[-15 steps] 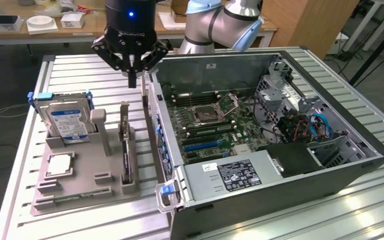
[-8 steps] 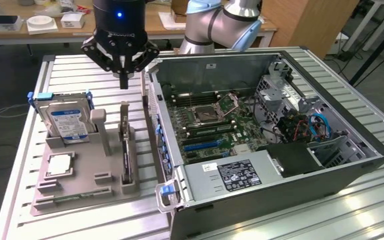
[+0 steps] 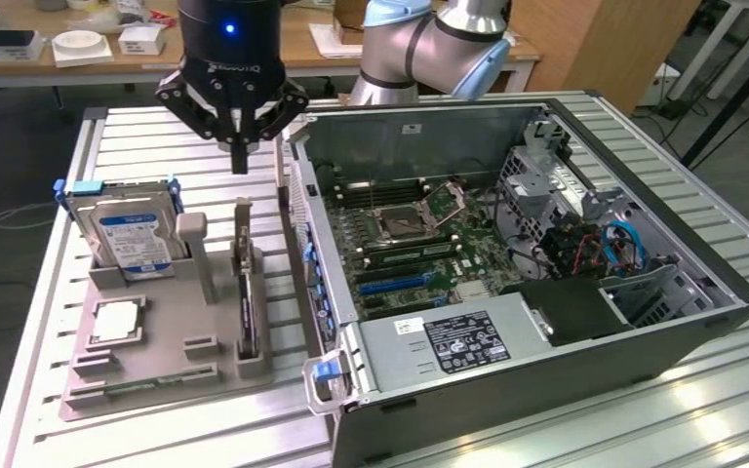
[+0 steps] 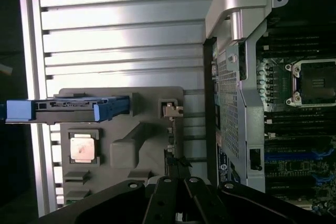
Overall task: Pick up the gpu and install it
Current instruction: 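Pick up the gpu and move the gpu toward the slot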
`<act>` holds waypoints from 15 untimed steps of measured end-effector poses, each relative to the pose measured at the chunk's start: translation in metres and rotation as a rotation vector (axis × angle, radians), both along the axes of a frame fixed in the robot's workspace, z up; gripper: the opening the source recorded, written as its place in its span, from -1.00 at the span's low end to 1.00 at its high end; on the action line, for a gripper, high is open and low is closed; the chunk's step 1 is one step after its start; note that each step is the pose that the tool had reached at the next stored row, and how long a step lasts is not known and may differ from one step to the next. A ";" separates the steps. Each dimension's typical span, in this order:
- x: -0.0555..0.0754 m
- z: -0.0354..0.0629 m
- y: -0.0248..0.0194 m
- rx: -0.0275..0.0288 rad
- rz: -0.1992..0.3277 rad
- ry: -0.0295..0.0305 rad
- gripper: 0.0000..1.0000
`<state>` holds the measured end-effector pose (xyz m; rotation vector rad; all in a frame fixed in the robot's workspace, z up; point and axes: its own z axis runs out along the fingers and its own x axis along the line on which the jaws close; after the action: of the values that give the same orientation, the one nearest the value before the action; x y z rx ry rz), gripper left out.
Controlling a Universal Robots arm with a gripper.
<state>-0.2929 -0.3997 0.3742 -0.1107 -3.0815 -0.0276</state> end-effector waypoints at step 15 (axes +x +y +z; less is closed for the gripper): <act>-0.002 0.0000 0.0000 0.0000 0.000 0.0000 -0.29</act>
<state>-0.2947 -0.3997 0.3742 -0.1107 -3.0815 -0.0276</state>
